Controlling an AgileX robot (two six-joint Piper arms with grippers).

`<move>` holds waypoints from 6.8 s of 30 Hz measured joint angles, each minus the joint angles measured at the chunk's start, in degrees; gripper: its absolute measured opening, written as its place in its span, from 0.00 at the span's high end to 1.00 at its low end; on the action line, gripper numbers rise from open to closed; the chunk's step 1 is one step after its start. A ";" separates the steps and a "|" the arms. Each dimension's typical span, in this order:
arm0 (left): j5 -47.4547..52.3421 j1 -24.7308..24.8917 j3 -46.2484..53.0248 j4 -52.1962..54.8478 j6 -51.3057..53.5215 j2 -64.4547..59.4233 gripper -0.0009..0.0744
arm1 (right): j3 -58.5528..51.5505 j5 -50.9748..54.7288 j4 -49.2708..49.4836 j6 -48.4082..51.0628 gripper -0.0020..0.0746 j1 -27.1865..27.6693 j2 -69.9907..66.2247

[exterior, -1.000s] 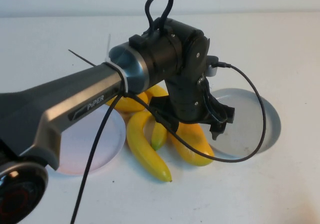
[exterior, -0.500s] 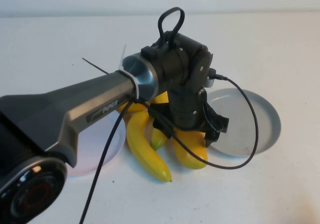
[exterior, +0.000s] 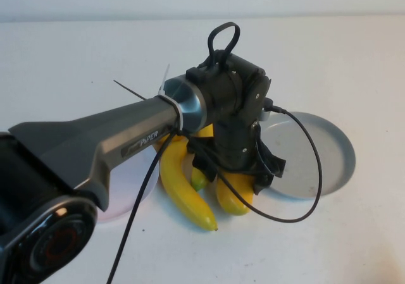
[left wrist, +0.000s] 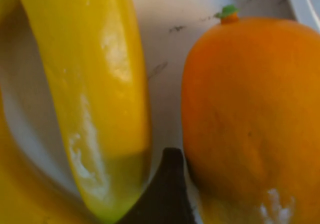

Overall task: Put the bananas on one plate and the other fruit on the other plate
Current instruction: Put one type of fruit in the left plate

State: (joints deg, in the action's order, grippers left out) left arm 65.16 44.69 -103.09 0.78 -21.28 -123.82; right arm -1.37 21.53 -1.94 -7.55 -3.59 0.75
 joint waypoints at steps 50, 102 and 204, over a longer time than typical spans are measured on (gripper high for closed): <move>0.43 -26.14 23.13 9.06 20.13 20.20 0.26 | 0.00 0.00 0.00 0.00 1.00 0.00 0.00; -23.86 -25.14 17.65 -21.99 107.70 13.54 0.17 | 0.00 0.00 0.00 0.00 1.00 0.00 0.00; -2.81 -21.17 17.08 3.58 17.88 16.70 0.36 | 0.00 0.00 0.00 0.00 1.00 0.00 0.00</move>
State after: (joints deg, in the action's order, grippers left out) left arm 62.35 23.53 -86.01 4.35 -3.40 -107.12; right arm -1.37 21.53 -1.94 -7.55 -3.59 0.75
